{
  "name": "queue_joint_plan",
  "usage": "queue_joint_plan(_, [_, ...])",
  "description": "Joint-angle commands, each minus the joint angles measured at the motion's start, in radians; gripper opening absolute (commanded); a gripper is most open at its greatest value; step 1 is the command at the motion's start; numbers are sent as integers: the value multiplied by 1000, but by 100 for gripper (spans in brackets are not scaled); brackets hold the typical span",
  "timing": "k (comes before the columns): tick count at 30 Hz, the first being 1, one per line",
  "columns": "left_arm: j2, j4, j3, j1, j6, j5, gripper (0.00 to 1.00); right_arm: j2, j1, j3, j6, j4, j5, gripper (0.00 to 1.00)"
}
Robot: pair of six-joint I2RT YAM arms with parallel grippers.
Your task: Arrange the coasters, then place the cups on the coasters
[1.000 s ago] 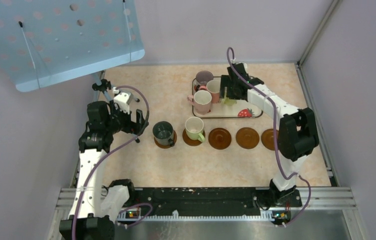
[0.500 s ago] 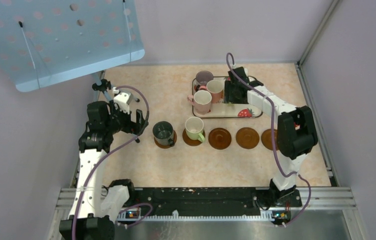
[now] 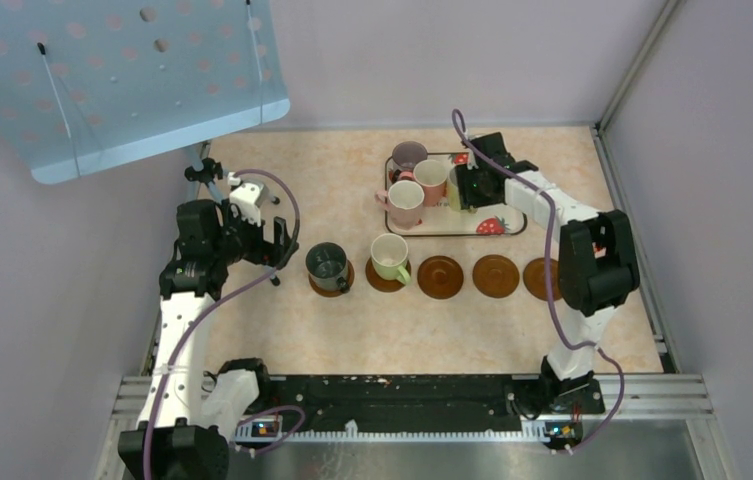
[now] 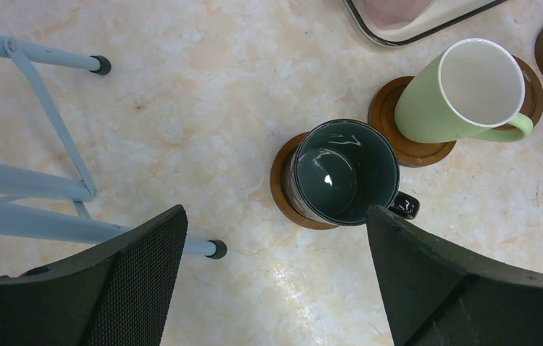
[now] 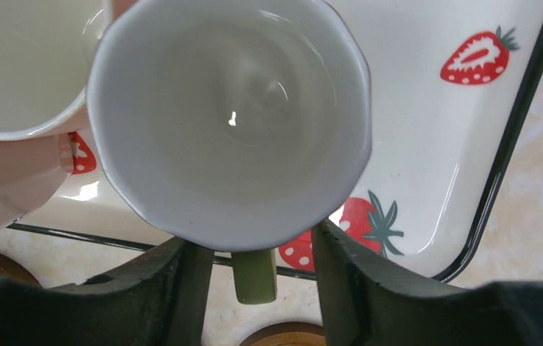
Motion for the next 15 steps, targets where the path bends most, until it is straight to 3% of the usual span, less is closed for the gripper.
queue_joint_plan(1, [0, 38, 45, 5, 8, 12, 99, 40, -10, 69, -96, 29, -75, 46])
queue_joint_plan(4, [-1, 34, 45, 5, 11, 11, 99, 47, -16, 71, -111, 20, -105, 44])
queue_joint_plan(6, [-3, 34, 46, 5, 11, 9, 99, 43, -17, 62, -111, 25, -101, 37])
queue_joint_plan(11, [1, 34, 45, 5, 12, 12, 99, 12, -23, 27, -150, 39, -84, 2])
queue_joint_plan(15, [1, 35, 43, 5, 11, 19, 99, -51, -24, -25, -186, 84, -83, 0])
